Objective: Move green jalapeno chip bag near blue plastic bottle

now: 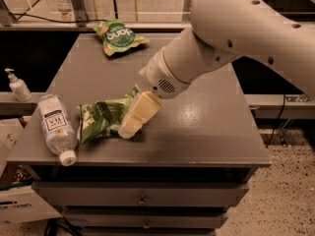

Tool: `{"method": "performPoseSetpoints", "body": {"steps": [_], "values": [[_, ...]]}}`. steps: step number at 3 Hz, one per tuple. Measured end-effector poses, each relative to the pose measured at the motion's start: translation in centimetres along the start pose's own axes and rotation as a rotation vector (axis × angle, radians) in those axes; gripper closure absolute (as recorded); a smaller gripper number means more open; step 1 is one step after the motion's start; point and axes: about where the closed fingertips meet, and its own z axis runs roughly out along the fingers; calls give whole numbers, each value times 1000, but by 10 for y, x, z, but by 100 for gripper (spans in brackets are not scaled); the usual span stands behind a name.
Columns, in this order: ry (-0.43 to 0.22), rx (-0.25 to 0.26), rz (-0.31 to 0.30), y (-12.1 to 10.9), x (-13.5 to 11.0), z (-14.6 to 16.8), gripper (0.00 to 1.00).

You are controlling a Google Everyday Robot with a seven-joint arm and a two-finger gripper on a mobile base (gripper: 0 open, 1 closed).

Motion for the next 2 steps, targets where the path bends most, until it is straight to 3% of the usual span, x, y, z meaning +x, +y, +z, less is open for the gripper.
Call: {"method": "performPoseSetpoints", "body": {"steps": [2], "values": [[3, 67, 95, -40, 50, -33, 0]]}}
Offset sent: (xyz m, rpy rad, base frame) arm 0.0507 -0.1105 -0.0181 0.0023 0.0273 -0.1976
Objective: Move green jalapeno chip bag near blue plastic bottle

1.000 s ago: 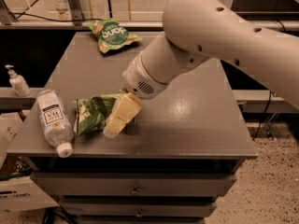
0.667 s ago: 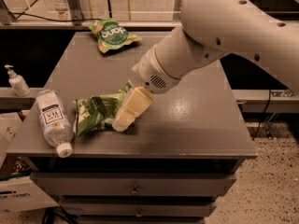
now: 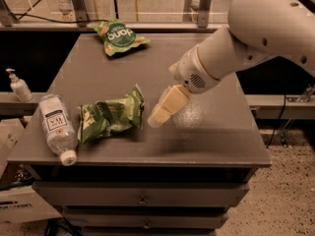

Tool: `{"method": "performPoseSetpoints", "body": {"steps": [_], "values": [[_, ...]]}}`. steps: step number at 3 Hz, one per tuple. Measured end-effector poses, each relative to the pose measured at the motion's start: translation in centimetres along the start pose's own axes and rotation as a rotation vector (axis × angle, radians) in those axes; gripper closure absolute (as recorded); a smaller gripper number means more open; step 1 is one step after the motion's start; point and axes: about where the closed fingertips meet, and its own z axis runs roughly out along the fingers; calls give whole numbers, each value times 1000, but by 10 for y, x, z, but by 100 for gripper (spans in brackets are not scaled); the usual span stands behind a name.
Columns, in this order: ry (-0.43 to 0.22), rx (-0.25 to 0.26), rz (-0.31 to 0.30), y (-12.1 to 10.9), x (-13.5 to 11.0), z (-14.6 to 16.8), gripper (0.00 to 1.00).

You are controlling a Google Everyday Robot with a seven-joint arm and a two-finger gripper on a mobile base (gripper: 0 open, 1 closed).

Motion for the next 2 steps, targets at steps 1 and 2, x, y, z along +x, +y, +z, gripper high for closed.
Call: {"method": "performPoseSetpoints", "body": {"steps": [1, 2], "values": [[0, 37, 39, -25, 25, -17, 0], [0, 40, 43, -28, 27, -18, 0]]}}
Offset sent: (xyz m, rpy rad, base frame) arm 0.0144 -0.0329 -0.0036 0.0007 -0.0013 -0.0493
